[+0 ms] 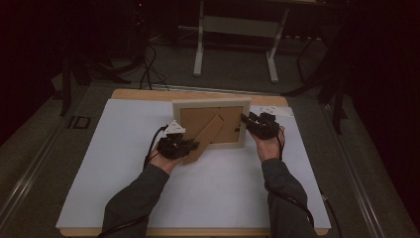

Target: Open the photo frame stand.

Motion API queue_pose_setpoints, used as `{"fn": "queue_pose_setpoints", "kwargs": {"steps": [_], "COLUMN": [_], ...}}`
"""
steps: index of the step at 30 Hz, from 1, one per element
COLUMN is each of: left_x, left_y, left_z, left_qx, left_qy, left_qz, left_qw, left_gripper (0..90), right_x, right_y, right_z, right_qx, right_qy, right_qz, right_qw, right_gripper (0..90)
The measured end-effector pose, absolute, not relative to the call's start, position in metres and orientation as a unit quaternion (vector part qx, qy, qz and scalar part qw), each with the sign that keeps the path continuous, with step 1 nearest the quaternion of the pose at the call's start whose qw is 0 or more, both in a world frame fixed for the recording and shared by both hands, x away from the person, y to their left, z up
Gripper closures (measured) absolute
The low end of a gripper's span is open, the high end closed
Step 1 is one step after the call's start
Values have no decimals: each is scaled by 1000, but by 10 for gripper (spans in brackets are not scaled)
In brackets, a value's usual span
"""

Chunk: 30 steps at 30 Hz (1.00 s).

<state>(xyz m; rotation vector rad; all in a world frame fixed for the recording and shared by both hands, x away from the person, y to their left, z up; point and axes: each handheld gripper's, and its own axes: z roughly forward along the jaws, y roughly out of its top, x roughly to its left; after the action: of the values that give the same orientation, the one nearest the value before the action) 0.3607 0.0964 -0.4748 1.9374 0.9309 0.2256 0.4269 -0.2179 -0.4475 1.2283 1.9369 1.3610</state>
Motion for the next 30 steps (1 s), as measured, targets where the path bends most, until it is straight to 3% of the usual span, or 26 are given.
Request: {"fn": "queue_pose_setpoints", "kwargs": {"steps": [30], "left_x": [363], "left_y": [102], "left_z": [-478], "left_qx": [789], "left_qy": [394], "left_qz": [92], "left_qw": [462], "left_gripper": [798], "right_x": [399], "right_y": [-217], "right_z": [-449], "right_qx": [466], "right_qy": [685], "right_qz": [500], "right_qw": [251], "right_gripper": [650]}}
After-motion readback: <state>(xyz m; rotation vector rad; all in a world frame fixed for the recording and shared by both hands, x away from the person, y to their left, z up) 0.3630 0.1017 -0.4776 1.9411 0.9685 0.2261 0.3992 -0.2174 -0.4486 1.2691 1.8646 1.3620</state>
